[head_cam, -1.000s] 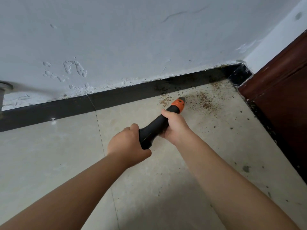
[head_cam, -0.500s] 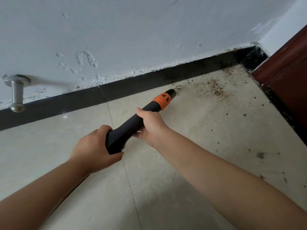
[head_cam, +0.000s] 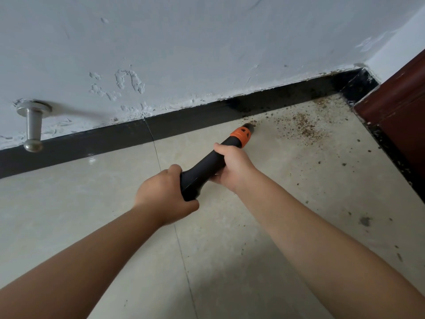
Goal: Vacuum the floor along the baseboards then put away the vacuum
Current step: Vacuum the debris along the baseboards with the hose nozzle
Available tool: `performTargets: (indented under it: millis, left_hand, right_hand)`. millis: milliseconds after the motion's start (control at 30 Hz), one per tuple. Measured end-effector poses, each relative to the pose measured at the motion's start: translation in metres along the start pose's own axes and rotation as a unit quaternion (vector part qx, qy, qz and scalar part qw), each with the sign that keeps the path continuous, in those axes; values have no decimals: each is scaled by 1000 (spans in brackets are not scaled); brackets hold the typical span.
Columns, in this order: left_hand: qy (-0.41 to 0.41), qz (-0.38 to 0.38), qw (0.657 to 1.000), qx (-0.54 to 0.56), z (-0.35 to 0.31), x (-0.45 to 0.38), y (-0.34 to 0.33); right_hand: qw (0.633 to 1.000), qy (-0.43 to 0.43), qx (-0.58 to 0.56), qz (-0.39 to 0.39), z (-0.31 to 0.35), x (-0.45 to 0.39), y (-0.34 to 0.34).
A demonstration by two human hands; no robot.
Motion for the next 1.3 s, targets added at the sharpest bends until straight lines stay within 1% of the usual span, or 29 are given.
performTargets:
  millis: [300,433,667,767,867,1133,1300]
  left_hand:
    - [-28,5,999,19,-43,-29,0]
    - [-29,-23,999,35,-33,-15,-1]
    - [19,-58,997,48,16,17,10]
    - [39,-49,997,39,29,20,12]
    - [48,-35,998,13,31,14,11]
    - [24,-26,999,-6,-7,-14,3]
    - [10,-23,1000,0,-39,-32,1]
  right_hand:
    - [998,40,-14,-54,30,4,31]
    - [997,58,28,-30,23,8,24]
    - [997,5,65,30,-4,1,-24]
    - [997,-16,71,37,-12,-5,-34]
    - [998,-26,51,35,-15,-10,-31]
    - [999,27,-2,37,10,-12,6]
    - [999,52,-6,3,31,-15,27]
Point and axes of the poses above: each hand's wrist, its own x-axis away from the middle knuckle, its own y-axis out of the back of the hand, z = x × y, the point moved 1 cm from there along -x, towards the middle knuckle, and after that the axes turned 15 degrees about z, right-handed, at the moved point
